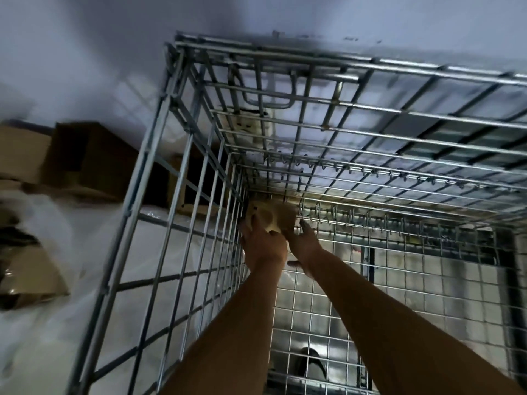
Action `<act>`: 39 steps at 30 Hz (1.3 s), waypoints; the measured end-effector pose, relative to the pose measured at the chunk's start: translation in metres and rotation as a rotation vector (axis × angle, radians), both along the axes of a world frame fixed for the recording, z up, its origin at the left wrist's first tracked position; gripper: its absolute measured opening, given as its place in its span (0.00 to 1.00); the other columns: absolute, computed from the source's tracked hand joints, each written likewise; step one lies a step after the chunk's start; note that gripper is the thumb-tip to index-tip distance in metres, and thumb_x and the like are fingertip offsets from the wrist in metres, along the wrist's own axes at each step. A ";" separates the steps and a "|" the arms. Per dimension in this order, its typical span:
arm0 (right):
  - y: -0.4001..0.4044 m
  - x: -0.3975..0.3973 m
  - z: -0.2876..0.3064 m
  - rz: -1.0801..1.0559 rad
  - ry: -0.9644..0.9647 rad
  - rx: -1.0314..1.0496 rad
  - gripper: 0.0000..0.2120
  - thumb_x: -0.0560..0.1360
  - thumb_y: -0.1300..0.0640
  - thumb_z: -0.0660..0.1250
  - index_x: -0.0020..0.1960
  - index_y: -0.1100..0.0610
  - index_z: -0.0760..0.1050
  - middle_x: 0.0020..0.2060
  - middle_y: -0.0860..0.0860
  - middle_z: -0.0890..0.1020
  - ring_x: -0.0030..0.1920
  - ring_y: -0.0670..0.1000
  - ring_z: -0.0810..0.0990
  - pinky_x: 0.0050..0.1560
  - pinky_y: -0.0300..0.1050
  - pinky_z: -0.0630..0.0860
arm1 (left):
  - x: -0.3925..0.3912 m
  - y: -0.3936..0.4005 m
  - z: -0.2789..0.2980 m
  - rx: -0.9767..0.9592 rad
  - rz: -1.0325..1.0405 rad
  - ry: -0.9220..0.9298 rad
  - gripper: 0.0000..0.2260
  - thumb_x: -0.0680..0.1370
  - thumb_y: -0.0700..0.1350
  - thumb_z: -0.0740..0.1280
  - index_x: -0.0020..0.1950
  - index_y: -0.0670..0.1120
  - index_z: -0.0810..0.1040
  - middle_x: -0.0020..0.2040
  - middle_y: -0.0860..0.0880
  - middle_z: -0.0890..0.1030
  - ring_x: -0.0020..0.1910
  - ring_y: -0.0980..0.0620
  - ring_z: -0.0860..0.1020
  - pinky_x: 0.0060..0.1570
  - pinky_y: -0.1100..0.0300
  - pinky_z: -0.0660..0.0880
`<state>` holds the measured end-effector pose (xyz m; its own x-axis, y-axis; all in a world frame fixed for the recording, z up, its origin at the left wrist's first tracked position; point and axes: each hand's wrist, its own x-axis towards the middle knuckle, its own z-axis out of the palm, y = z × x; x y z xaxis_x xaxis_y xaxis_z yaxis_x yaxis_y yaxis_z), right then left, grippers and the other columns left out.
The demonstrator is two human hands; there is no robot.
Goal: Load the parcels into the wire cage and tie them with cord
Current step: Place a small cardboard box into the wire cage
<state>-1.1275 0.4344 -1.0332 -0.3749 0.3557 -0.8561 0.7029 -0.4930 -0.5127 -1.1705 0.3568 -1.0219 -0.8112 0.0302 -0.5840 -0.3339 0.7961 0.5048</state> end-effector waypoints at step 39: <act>0.019 0.026 -0.059 -0.160 0.067 0.092 0.35 0.66 0.48 0.84 0.67 0.51 0.71 0.59 0.55 0.83 0.54 0.55 0.86 0.45 0.48 0.86 | 0.017 -0.023 -0.041 -0.132 -0.165 0.385 0.19 0.83 0.50 0.62 0.71 0.45 0.73 0.69 0.43 0.75 0.65 0.42 0.74 0.57 0.47 0.76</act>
